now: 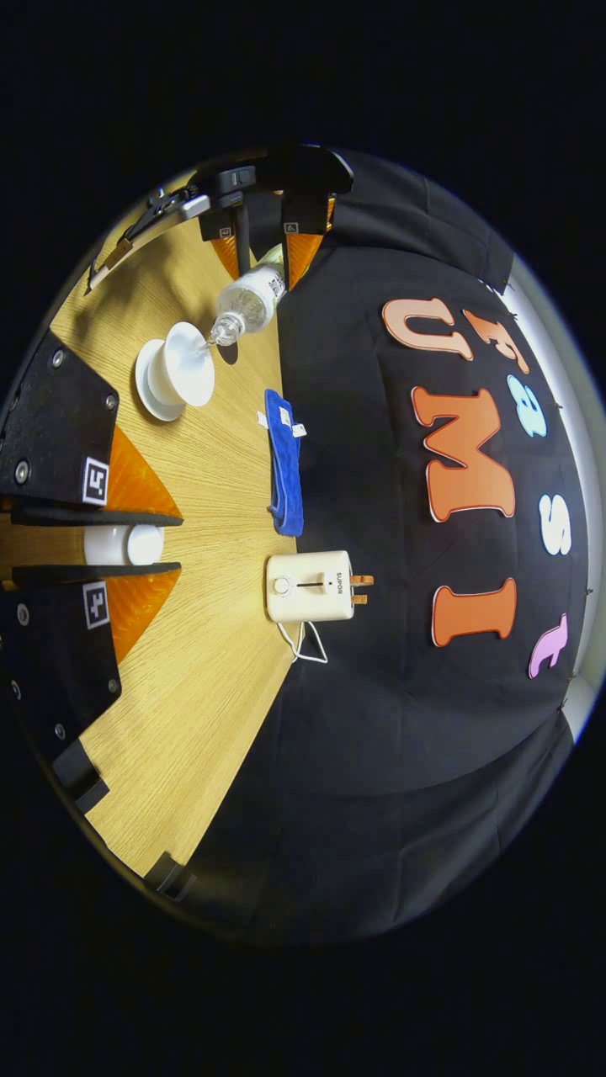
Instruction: Open the teacup lid with one hand, grasp the water bottle and pour water into the teacup with the other hand; after pouring, place the water bottle on the coaster and then close the teacup lid.
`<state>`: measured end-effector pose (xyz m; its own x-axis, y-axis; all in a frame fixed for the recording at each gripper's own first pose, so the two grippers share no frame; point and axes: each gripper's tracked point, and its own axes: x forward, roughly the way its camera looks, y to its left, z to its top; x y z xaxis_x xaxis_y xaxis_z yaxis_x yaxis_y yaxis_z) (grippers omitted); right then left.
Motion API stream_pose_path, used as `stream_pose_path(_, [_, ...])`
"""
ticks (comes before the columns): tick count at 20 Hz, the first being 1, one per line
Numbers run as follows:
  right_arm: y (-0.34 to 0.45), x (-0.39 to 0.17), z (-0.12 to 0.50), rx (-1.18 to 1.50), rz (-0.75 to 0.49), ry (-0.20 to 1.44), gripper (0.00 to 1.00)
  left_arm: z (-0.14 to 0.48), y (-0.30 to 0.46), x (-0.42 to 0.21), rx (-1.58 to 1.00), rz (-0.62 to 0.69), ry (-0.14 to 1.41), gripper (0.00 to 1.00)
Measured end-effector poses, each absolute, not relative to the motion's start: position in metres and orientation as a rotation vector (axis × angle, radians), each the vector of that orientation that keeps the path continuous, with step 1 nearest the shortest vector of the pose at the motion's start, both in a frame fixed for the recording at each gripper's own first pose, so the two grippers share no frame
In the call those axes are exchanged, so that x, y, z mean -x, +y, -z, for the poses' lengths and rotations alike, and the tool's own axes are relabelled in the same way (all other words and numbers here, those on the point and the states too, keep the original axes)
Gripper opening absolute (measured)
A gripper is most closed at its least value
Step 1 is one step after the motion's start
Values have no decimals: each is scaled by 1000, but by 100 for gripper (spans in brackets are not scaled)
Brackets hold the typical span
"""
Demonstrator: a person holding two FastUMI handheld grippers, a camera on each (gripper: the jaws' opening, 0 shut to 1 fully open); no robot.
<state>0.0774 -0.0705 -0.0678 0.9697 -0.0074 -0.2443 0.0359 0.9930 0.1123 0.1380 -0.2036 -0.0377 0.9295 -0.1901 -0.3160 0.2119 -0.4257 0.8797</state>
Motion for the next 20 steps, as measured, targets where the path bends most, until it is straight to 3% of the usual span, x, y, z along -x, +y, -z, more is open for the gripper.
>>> stream_pose_path(5, [-69,-78,68,-118,17,244,19,35,-211,-136,-2019,465,-13,70])
stream_pose_path(6, [-70,-78,68,-116,16,244,18,34,-211,-137,-2031,465,-15,64])
stream_pose_path(8, [-69,-77,68,-113,14,243,18,31,-212,-137,-2057,457,-22,70])
stream_pose_path(12, [-69,-78,68,-113,13,243,18,24,-217,-140,-2111,443,-56,70])
stream_pose_path(14, [-69,-78,68,-113,12,242,19,26,-220,-141,-2129,458,-61,64])
stream_pose_path(20, [-68,-78,68,-111,9,241,18,24,-226,-136,-2216,463,-105,67])
